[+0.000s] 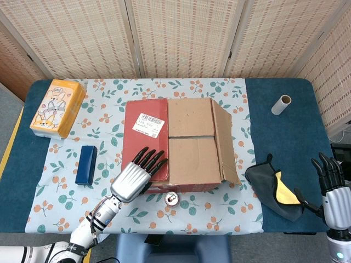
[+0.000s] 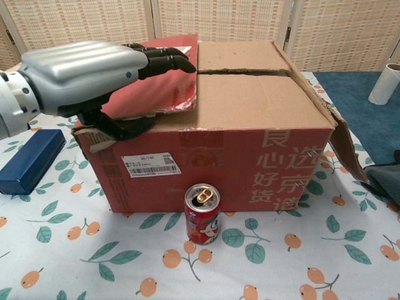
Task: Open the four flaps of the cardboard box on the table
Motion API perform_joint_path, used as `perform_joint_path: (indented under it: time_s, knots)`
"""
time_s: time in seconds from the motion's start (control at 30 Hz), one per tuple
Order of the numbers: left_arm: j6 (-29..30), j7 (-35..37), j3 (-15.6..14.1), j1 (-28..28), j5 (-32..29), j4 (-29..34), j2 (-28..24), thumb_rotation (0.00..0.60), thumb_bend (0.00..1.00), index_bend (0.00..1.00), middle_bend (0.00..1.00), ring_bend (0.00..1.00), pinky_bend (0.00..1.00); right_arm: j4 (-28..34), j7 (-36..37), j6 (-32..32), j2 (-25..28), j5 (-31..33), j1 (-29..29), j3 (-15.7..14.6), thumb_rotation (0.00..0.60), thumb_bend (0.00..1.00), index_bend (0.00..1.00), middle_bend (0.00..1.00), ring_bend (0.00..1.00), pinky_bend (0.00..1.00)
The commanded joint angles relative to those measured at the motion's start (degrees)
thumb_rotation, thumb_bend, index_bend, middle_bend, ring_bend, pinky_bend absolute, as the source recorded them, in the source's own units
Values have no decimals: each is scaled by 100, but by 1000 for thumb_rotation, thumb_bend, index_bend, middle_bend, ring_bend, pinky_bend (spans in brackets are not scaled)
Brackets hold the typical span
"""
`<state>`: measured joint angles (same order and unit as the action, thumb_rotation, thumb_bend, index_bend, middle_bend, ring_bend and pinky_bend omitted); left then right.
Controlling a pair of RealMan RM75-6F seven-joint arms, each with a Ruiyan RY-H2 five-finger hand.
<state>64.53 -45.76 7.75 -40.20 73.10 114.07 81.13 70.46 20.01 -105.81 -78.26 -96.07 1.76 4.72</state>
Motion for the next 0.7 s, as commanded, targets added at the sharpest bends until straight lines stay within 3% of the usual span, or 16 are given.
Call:
perform_joint_path:
  time_s: [0.03, 0.7]
  knots:
    - [23, 22, 0, -15, 29, -21, 28, 600, 473, 0, 0, 0, 0, 4, 1, -7, 1, -9, -4, -4, 600, 341, 0, 0, 0, 0]
    - [978, -37, -33, 193, 1034, -696, 453, 600, 469, 0, 0, 0, 0, 25, 9, -49, 16, -47, -28, -17, 600, 341, 0, 0, 0, 0]
